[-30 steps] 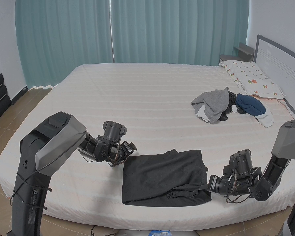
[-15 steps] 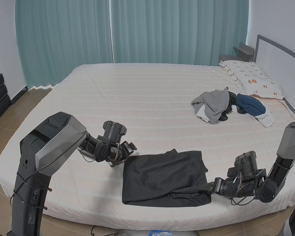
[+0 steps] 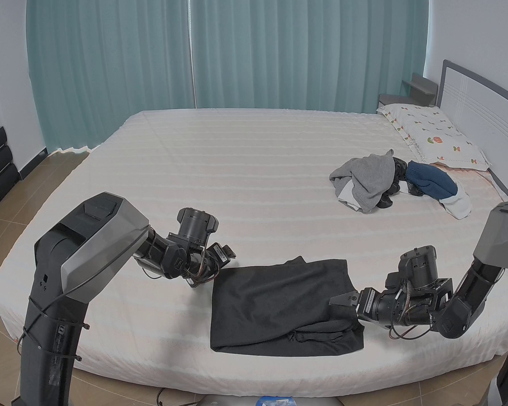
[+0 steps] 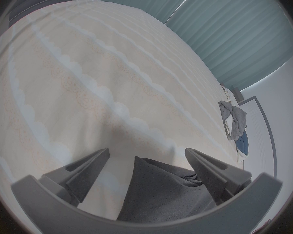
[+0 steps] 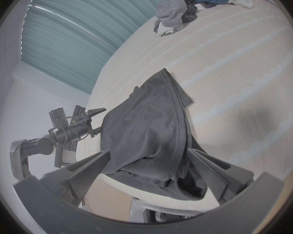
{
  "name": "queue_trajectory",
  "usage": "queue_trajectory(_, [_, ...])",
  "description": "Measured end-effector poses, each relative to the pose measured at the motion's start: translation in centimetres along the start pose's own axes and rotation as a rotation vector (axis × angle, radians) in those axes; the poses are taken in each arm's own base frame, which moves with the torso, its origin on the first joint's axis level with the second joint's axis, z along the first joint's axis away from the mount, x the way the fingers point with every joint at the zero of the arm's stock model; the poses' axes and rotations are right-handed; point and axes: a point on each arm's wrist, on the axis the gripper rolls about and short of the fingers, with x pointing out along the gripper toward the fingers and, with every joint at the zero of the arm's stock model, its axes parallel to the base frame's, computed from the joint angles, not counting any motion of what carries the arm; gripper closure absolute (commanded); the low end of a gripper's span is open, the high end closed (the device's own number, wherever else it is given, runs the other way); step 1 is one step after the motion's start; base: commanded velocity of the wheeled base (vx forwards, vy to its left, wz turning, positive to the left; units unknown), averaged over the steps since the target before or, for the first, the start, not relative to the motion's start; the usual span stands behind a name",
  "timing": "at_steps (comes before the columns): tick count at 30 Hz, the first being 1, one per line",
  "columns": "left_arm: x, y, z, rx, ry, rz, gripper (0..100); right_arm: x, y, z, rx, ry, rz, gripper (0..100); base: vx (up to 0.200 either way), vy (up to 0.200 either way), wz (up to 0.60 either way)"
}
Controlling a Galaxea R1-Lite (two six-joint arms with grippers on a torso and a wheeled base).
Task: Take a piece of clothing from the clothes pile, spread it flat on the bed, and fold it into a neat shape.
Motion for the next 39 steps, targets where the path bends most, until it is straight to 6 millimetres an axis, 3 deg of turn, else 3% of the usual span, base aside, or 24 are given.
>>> queue_trajectory(6, [0.0,0.0,0.0,0.000,0.000,0.000,0,1.5,-0.7,-0.2,0.005,0.001,-0.045,100,0.000,0.000,0.00])
queue_trajectory(15, [0.0,0.0,0.0,0.001,0.000,0.000,0,1.2,-0.8,0.0,0.009,-0.018,-0.064,100,0.000,0.000,0.00])
queue_trajectory(31, [0.1,0.0,-0.1,0.003,0.001,0.002,0,-3.6,0.7,-0.3,-0.004,-0.022,-0.036,100,0.000,0.000,0.00])
queue_trajectory(39, [0.1,0.0,-0.1,0.004,0.001,0.002,0,-5.3,0.1,-1.4,-0.091,0.017,-0.036,100,0.000,0.000,0.00])
